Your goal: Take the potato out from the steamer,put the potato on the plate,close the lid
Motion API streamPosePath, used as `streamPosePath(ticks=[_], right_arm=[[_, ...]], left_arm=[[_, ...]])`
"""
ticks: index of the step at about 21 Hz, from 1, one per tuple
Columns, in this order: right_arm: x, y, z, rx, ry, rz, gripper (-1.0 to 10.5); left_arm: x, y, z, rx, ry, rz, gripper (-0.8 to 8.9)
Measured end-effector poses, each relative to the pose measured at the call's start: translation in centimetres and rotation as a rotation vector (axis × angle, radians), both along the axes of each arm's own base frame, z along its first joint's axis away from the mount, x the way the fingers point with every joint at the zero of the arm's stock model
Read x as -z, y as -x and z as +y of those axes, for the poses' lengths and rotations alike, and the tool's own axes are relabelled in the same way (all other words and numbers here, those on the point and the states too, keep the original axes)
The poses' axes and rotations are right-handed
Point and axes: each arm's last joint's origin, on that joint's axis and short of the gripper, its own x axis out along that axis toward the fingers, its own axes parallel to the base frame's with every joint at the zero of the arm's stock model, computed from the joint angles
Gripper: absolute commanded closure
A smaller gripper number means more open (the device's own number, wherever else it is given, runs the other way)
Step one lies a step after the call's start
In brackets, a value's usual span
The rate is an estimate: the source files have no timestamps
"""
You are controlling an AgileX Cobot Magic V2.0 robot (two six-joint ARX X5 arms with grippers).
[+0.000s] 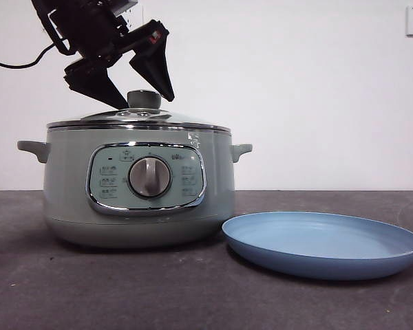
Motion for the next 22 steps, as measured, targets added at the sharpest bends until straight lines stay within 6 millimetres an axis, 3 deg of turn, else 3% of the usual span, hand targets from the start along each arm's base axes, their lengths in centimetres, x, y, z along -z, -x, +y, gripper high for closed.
streamPosePath(ticks=[1, 4, 6, 10, 18, 22], right_arm=[[0.0, 0.0, 0.0, 0.0, 0.0, -0.002, 2.9], [-0.1, -0.1, 0.0, 0.0, -0.003, -0.011, 2.9], [-0.1, -0.1, 0.0, 0.0, -0.003, -0.014, 2.9], [-0.1, -0.1, 0.0, 0.0, -0.003, -0.014, 2.9], [-0.1, -0.1, 0.0, 0.0, -0.003, -0.015, 2.9], [-0.2, -0.2, 0.1, 0.0, -0.007, -0.028, 2.9]], left_arm=[[0.0, 0.1, -0.2, -0.006, -0.011, -0.005, 2.04], [0.0, 0.3, -0.6, -0.009, -0.026, -0.006, 4.93], [0.1, 0.4, -0.7, -0.004, -0.029, 0.001, 5.73], [0.1, 0.4, -0.7, -0.004, -0.03, 0.001, 8.3], [0.0, 0.5, -0.7, 0.001, -0.034, -0.002, 8.22], [-1.3, 1.5, -0.2, -0.005, -0.028, -0.024, 8.22]])
